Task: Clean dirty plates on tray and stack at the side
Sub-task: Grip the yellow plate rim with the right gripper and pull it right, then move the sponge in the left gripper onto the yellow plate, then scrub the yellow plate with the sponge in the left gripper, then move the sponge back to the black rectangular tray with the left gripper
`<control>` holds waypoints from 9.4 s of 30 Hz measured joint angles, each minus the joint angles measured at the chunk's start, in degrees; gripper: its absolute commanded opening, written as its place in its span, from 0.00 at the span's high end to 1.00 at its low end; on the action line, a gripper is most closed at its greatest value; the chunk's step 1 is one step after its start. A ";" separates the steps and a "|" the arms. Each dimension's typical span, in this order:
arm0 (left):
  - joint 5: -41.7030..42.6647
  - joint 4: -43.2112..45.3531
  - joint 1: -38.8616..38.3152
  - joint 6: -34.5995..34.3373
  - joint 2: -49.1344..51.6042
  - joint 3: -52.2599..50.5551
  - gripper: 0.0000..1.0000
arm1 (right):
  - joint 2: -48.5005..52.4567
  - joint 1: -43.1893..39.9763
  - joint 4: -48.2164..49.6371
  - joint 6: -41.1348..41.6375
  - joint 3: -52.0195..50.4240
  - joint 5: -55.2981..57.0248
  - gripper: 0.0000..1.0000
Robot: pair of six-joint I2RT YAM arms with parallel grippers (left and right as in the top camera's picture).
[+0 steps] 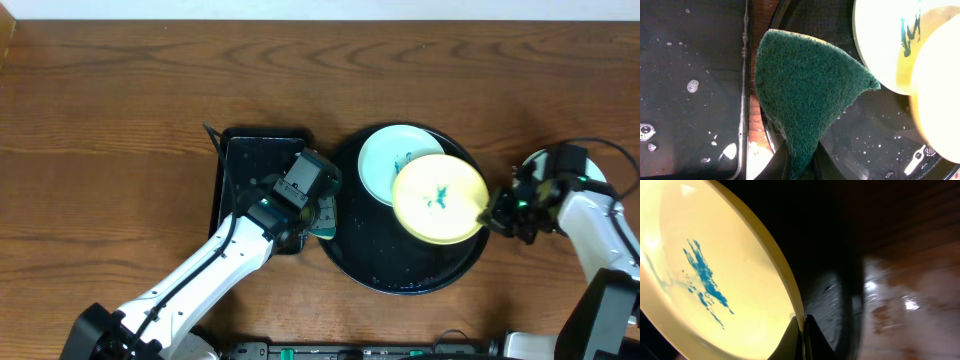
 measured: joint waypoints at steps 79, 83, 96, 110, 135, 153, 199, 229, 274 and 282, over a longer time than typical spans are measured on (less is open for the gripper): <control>2.49 16.39 -19.15 -8.61 17.14 0.04 0.89 | 0.00 29.40 2.58 10.40 -6.47 2.32 0.99; 3.34 15.02 -16.02 -8.59 17.14 0.13 0.89 | 0.00 29.59 2.58 10.58 -6.47 1.66 0.99; 13.49 9.88 -2.62 -7.43 17.14 0.59 0.92 | 0.00 29.59 2.58 10.73 -6.47 0.35 0.99; 5.11 2.80 -0.96 -7.32 7.52 0.46 0.92 | 0.00 29.59 2.38 10.78 -6.47 1.88 0.99; 3.15 10.91 -15.21 -7.04 16.11 0.52 0.92 | 0.00 29.59 2.16 10.78 -6.47 1.81 0.99; 17.16 12.85 -3.56 -1.81 14.71 0.44 0.92 | 0.00 29.59 2.16 10.82 -6.47 1.57 0.99; 6.54 12.61 -11.63 -8.57 17.55 0.94 0.92 | 0.00 29.59 1.81 10.82 -6.47 1.25 0.99; -0.94 -1.73 8.31 11.82 -4.87 0.33 0.83 | 0.00 29.59 3.74 11.21 -6.47 3.08 0.84; -2.93 0.04 20.92 15.87 18.25 0.57 0.38 | 0.00 34.05 7.96 11.26 -6.49 3.23 0.94; -3.72 0.81 20.96 16.74 18.27 1.66 0.35 | 0.00 34.03 7.96 11.26 -6.49 3.23 0.95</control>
